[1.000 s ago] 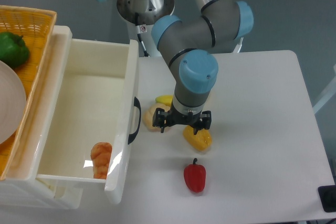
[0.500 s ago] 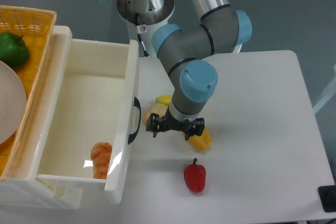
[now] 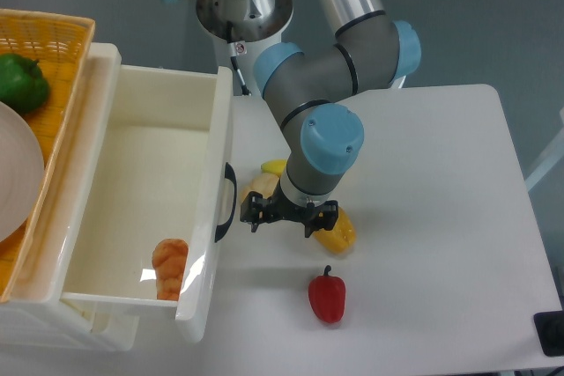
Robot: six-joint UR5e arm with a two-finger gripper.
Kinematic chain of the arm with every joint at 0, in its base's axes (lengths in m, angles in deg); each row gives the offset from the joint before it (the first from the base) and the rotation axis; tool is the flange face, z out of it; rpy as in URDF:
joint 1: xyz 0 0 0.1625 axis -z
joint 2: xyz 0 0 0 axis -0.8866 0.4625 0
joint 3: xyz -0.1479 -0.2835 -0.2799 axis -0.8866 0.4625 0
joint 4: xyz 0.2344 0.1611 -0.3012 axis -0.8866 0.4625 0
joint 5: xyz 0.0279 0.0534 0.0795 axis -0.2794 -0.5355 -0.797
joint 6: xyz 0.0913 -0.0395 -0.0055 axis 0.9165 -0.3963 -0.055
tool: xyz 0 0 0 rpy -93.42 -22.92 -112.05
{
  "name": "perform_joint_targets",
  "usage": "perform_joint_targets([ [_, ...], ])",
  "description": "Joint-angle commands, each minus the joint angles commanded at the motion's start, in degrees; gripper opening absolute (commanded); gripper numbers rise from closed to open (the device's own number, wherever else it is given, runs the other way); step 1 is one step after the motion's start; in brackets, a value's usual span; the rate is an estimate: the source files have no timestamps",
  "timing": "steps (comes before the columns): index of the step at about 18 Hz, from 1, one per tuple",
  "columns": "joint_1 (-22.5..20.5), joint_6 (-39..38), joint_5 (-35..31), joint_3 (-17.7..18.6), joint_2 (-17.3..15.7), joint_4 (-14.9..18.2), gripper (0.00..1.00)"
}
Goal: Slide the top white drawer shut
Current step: 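Move the gripper toward the front face of the open white drawer, then push the drawer front with the gripper into the cabinet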
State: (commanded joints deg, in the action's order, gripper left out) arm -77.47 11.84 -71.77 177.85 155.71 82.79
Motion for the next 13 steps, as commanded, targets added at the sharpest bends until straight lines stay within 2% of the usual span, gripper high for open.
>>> perform_joint_targets([
  [13, 1.3, 0.0, 0.5, 0.2, -0.7, 0.2, 1.00],
])
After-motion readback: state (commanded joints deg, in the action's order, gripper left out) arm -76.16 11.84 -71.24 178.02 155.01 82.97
